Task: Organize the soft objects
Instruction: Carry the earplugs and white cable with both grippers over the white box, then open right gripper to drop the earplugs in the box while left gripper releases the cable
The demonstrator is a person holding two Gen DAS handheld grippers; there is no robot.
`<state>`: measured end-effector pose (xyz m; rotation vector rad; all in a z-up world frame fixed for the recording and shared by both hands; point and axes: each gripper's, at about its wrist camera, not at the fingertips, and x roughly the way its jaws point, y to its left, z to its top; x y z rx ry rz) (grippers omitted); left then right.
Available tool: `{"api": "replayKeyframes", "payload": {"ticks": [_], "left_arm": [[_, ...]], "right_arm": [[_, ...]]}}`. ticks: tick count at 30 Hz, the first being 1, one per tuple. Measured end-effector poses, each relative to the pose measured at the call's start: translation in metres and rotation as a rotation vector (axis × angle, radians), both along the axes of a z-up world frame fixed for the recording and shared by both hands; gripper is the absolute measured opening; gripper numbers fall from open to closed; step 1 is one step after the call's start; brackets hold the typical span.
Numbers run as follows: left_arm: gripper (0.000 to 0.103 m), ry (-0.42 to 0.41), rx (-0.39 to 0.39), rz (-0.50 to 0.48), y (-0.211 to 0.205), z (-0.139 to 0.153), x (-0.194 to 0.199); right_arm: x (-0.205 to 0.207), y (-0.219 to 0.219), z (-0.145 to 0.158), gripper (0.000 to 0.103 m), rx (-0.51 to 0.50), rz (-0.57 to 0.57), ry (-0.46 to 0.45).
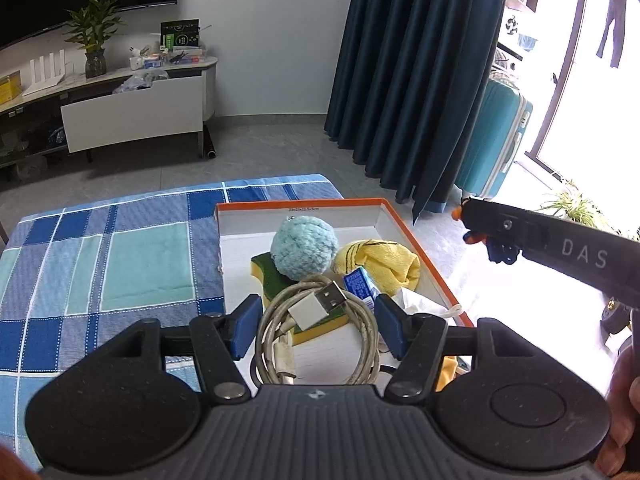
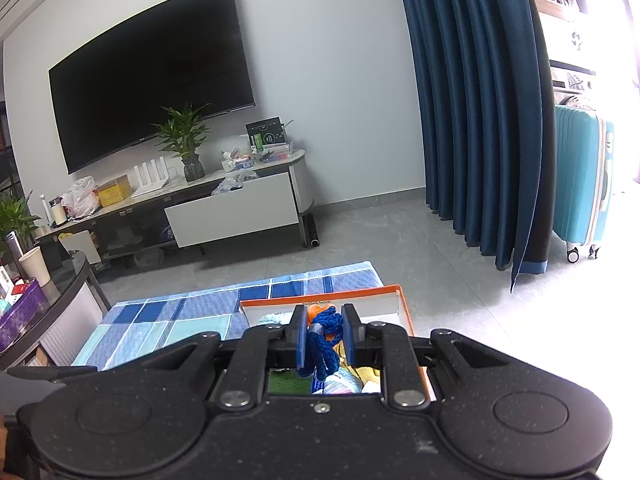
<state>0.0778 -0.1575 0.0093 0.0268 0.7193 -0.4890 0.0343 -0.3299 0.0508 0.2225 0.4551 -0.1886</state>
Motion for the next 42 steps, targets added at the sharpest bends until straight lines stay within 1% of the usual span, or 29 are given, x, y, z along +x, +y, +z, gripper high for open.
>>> {"api": "replayKeyframes", "payload": {"ticks": [21, 28, 34, 37, 39, 41, 42], "left_arm": [[0.063, 0.040, 0.012, -0.029, -0.018, -0.010, 0.011], [0.063, 0.056, 0.006, -0.048, -0.024, -0.015, 0.012], [0.063, 0.067, -0.003, -0.053, -0.025, -0.018, 0.017], [0.063, 0.072, -0.006, -0.055, -0.026, -0.020, 0.018], [0.063, 0.075, -0.009, -0.058, -0.026, -0.021, 0.019], [0.063, 0.080, -0.010, -0.056, -0.026, -0.022, 0.020], [0.063, 0.082, -0.010, -0.055, -0.026, -0.023, 0.020]], "right_arm": [[0.015, -0.010, -0.009, 0.023, 0.007, 0.007, 0.031], [0.033, -0.018, -0.012, 0.024, 0.013, 0.017, 0.050], [0.063, -0.027, -0.020, 0.024, 0.000, 0.036, 0.089], [0.078, -0.032, -0.024, 0.026, 0.004, 0.038, 0.107], [0.087, -0.035, -0.027, 0.030, -0.001, 0.038, 0.108], [0.095, -0.039, -0.029, 0.031, 0.011, 0.047, 0.106], [0.099, -0.041, -0.029, 0.039, 0.008, 0.045, 0.104]]}}
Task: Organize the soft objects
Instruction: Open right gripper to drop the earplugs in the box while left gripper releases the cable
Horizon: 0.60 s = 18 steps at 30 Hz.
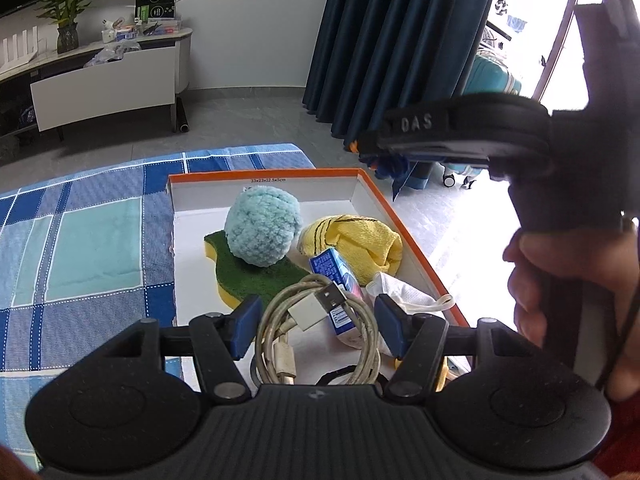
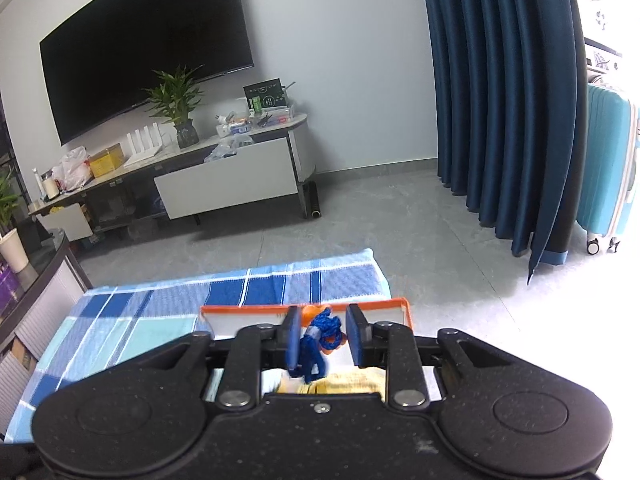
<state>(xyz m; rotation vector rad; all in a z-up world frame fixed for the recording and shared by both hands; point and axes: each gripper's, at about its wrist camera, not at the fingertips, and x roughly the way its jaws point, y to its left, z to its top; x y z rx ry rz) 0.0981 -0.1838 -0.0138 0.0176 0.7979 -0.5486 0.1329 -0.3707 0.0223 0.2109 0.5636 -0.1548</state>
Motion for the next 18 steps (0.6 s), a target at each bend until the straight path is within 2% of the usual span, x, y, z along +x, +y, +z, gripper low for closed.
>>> {"api": "replayKeyframes", "payload": {"ticks": [3, 5, 6, 16, 17, 18], "left_arm": [[0.063, 0.007, 0.002, -0.001, 0.000, -0.002, 0.001], [0.063, 0.011, -0.001, -0.002, -0.001, -0.002, 0.002], [0.063, 0.011, -0.001, -0.002, -0.001, -0.002, 0.001], [0.065, 0.009, -0.005, -0.025, -0.013, 0.001, -0.003], [0.069, 0.005, 0.000, -0.026, -0.015, 0.002, -0.005], [0.081, -0.003, 0.005, -0.018, -0.016, 0.004, -0.007]], "right_arm": [[0.006, -0.003, 0.002, 0.046, 0.010, 0.007, -0.017], [0.007, -0.004, 0.004, 0.064, 0.011, 0.010, -0.020], [0.006, -0.004, 0.004, 0.068, 0.007, 0.008, -0.027], [-0.027, -0.003, 0.024, 0.068, -0.023, -0.016, -0.093], [-0.031, -0.003, 0.026, 0.068, -0.024, -0.019, -0.097], [-0.035, -0.003, 0.028, 0.068, -0.023, -0.017, -0.103]]}}
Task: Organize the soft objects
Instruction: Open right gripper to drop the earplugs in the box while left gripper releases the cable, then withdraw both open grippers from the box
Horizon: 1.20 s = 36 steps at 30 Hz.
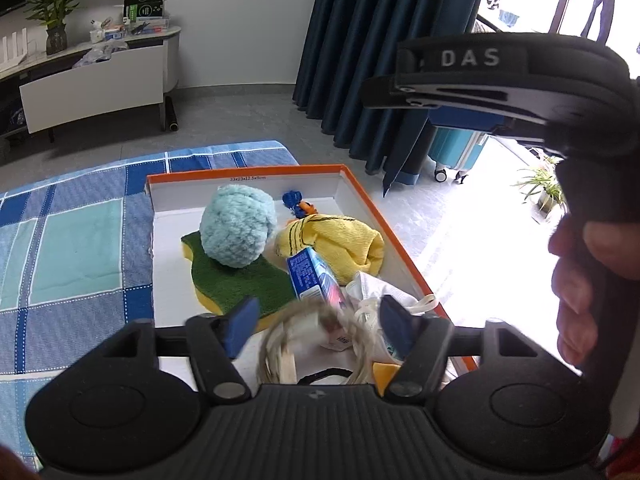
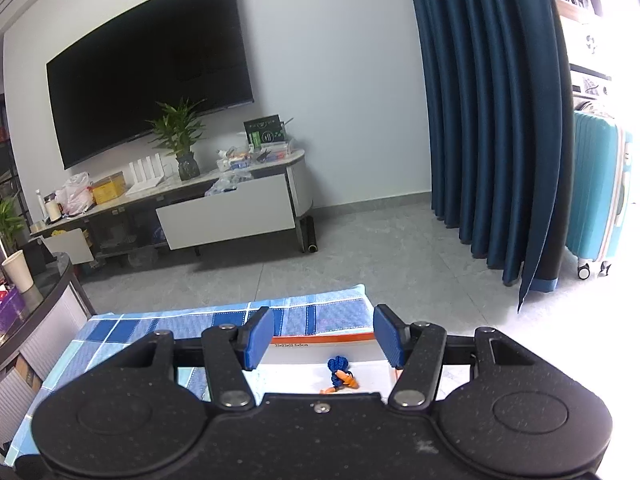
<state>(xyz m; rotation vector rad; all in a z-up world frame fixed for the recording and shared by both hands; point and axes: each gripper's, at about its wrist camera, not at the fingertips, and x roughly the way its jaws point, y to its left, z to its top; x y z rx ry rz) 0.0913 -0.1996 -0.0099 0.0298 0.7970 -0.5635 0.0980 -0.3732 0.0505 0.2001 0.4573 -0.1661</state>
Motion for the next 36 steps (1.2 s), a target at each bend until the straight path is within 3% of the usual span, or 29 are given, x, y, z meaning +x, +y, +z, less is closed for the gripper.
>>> {"api": "replayKeyframes", "payload": {"ticks": [1, 4, 10, 14, 24, 36], "left_arm": [[0.087, -0.012, 0.003, 0.010, 0.000, 0.002, -0.003], [0.094, -0.025, 0.023, 0.039, 0.002, 0.007, -0.007], [0.103, -0.058, 0.080, 0.146, 0.015, 0.017, -0.019], [0.103, -0.071, 0.137, 0.218, 0.022, 0.023, -0.031], [0.103, -0.064, 0.141, 0.333, 0.052, 0.027, -0.077], [0.103, -0.017, 0.178, 0.320, 0.055, 0.008, -0.106]], "right_arm": [[-0.004, 0.000, 0.002, 0.068, -0.001, -0.002, -0.007], [-0.017, 0.002, 0.007, 0.069, -0.013, -0.003, -0.012], [-0.045, 0.010, 0.013, 0.075, -0.028, -0.005, -0.014], [-0.068, 0.019, 0.011, 0.078, -0.044, -0.001, 0.008], [-0.134, 0.030, -0.002, 0.080, -0.065, -0.033, 0.060], [-0.176, 0.047, -0.035, 0.082, -0.076, -0.008, 0.196]]}}
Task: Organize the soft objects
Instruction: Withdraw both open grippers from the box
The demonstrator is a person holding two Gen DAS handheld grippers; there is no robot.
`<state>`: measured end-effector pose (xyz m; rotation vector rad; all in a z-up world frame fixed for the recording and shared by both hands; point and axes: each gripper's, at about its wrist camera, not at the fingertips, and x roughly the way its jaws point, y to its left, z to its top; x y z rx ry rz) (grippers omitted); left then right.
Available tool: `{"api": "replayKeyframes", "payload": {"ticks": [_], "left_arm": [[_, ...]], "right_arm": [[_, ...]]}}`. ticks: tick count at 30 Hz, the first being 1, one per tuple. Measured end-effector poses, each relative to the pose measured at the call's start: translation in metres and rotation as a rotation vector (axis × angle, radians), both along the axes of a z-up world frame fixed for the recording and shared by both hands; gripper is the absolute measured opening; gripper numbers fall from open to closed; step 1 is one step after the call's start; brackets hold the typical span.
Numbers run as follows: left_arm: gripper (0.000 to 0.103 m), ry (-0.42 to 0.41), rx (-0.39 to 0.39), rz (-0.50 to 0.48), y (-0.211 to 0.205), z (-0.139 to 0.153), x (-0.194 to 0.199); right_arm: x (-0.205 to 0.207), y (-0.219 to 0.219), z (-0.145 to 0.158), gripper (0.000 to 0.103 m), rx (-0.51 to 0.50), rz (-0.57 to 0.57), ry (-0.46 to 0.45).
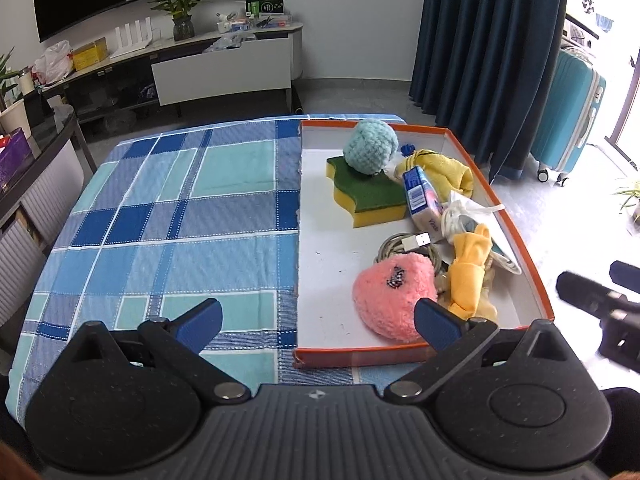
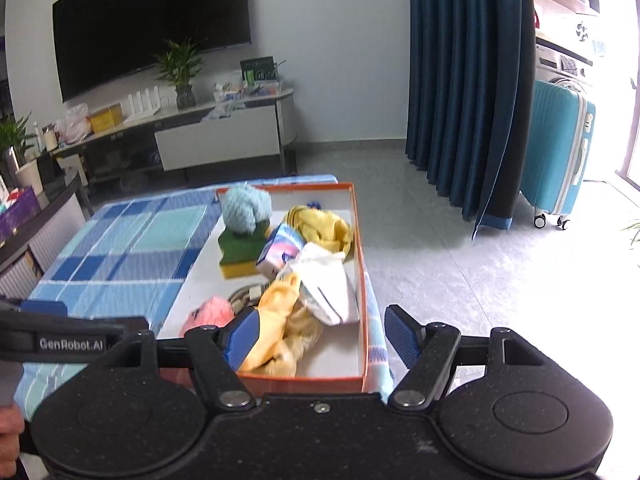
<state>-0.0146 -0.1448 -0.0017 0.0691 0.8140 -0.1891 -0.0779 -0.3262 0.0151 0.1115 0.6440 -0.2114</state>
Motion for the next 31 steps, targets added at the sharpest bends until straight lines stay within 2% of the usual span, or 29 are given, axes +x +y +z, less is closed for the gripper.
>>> {"api": "replayKeyframes", "payload": {"ticks": [31], "left_arm": [[0.103, 0.056, -0.022, -0.021, 0.000, -0.019, -0.001]], "right_arm": [[0.010, 0.007, -0.010, 0.082, 0.021, 0.031, 0.039]]}}
